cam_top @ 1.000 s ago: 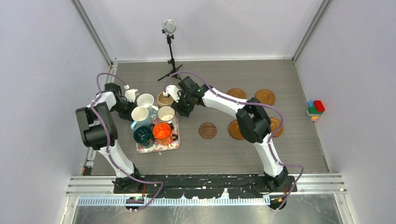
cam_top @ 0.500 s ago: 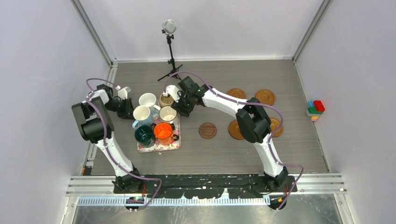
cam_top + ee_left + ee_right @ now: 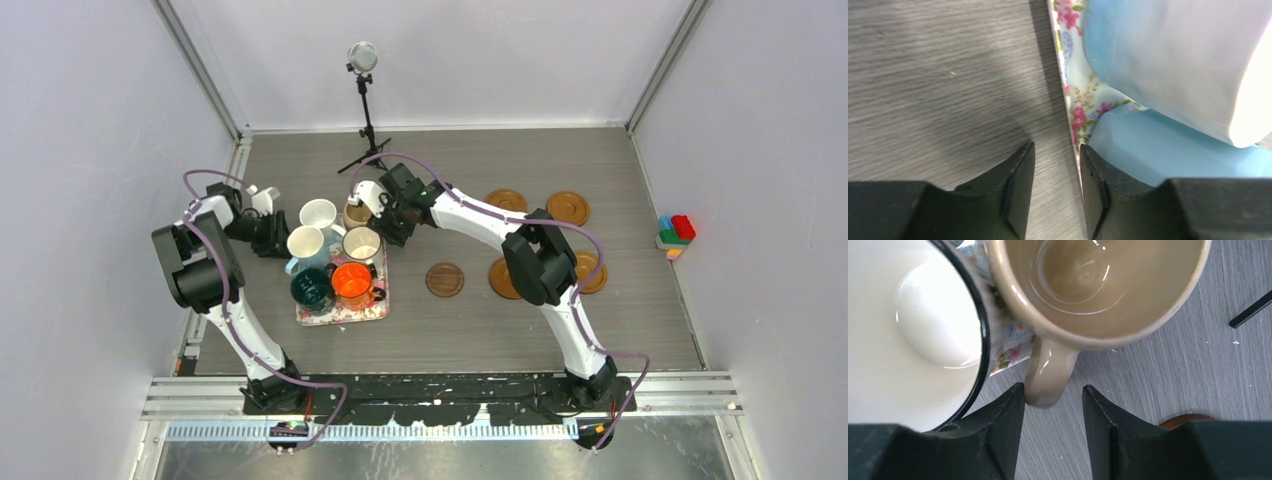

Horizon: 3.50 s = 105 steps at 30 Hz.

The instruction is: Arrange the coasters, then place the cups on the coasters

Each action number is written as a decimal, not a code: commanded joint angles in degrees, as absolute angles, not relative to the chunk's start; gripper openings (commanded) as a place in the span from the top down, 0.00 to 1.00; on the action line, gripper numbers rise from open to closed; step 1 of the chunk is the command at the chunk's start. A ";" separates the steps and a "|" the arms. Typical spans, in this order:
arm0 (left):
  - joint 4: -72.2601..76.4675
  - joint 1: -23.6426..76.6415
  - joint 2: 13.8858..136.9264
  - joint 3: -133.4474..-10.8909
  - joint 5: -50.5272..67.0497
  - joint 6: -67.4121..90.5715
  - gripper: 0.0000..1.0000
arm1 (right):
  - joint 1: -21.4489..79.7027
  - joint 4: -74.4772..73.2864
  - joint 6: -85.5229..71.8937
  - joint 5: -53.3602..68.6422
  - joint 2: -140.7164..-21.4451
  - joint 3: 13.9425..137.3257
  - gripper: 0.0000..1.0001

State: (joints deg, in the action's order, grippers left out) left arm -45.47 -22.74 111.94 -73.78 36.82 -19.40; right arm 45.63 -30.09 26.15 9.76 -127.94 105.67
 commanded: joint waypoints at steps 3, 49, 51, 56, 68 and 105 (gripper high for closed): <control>-42.15 -22.03 107.44 -69.53 36.62 -17.44 0.52 | 44.20 -27.89 24.38 6.60 -129.77 110.99 0.50; -42.54 -22.71 70.44 -61.57 26.11 -8.78 0.00 | 40.12 -23.80 18.42 16.85 -122.22 110.30 1.00; -42.86 -22.75 69.06 -61.53 26.35 -8.91 0.00 | 38.68 -23.43 17.58 17.86 -119.13 107.72 1.00; -43.65 -22.74 67.73 -63.09 26.51 -9.00 0.00 | 33.55 -22.27 14.84 20.39 -109.93 100.08 1.00; -50.19 -22.70 69.50 -66.32 31.96 -12.95 0.00 | 9.06 -23.00 17.59 21.42 -89.24 78.33 1.00; -49.76 -22.61 70.71 -64.76 34.35 -11.95 0.00 | -18.19 -12.17 35.08 32.10 -100.32 65.45 0.99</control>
State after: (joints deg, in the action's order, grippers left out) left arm -50.02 -22.61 70.37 -64.34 34.33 -12.14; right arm -18.13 -18.68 33.17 29.36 -101.21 65.10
